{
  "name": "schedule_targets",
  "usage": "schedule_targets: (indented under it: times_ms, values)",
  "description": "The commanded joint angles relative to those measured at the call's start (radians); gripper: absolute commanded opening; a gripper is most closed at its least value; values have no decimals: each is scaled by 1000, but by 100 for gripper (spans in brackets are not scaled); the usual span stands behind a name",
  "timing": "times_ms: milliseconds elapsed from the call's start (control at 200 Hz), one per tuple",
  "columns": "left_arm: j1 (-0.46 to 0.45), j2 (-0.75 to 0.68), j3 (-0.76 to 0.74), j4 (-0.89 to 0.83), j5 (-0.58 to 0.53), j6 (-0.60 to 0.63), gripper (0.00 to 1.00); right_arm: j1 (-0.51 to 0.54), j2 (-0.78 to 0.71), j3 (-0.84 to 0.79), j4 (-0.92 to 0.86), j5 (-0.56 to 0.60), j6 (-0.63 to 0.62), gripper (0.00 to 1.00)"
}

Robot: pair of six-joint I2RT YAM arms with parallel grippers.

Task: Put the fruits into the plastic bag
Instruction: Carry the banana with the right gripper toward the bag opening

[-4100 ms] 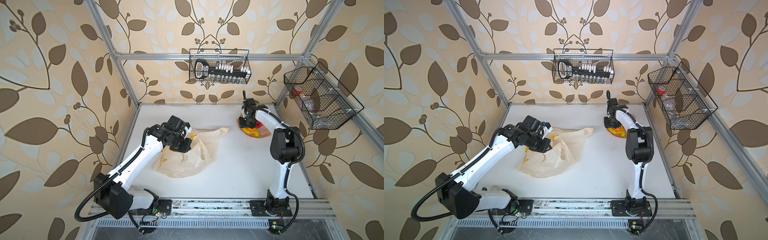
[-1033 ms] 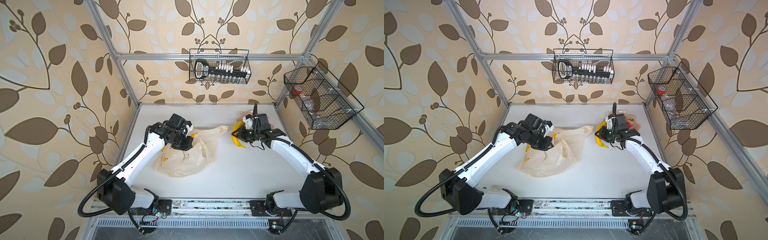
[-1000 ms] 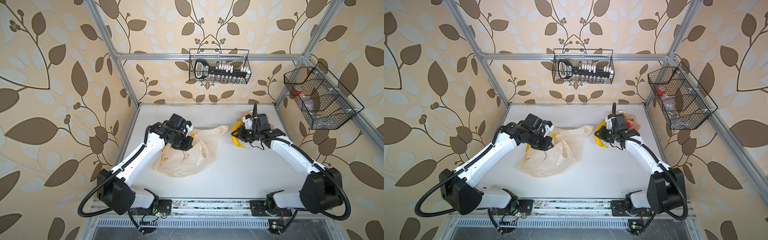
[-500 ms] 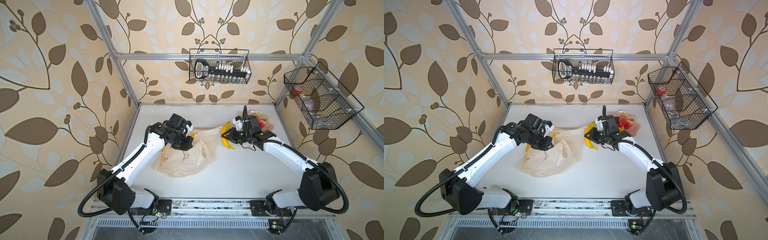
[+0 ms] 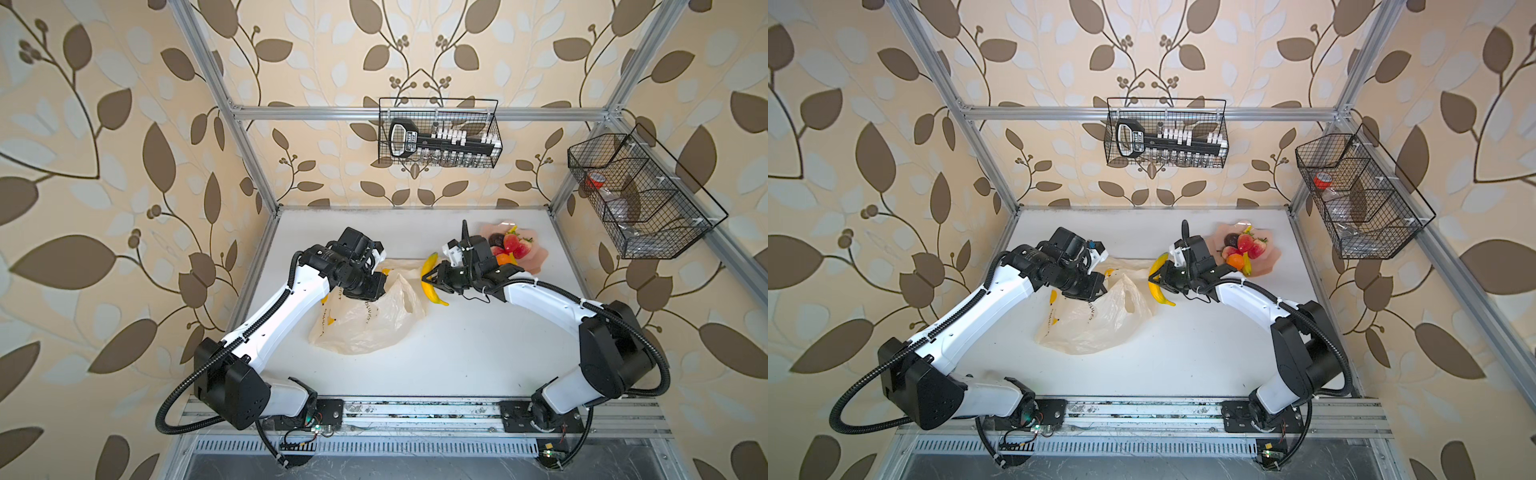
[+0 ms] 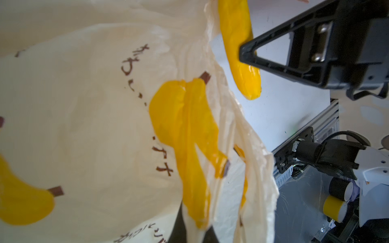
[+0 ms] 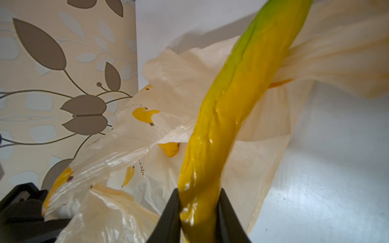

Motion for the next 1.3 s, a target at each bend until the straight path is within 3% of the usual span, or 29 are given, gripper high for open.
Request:
schedule_targets:
  times_ms: [0, 215, 510, 750, 1040, 1295]
  values:
    - [0, -9, 41, 1, 22, -9, 0, 28, 2, 33, 31, -22, 39, 15]
    - [0, -7, 43, -1, 13, -16, 0, 60, -76, -9, -3, -17, 41, 15]
    - [0, -8, 38, -9, 7, -9, 0, 28, -275, -123, -120, -47, 2, 15]
    - [0, 2, 42, -9, 13, -5, 0, 39, -357, -254, -47, -89, 65, 15]
    - [0, 2, 34, -6, 31, 3, 0, 9, -221, -215, 92, -135, 84, 14]
    - [-2, -10, 23, 0, 51, 15, 0, -4, 8, -25, 114, -157, 55, 14]
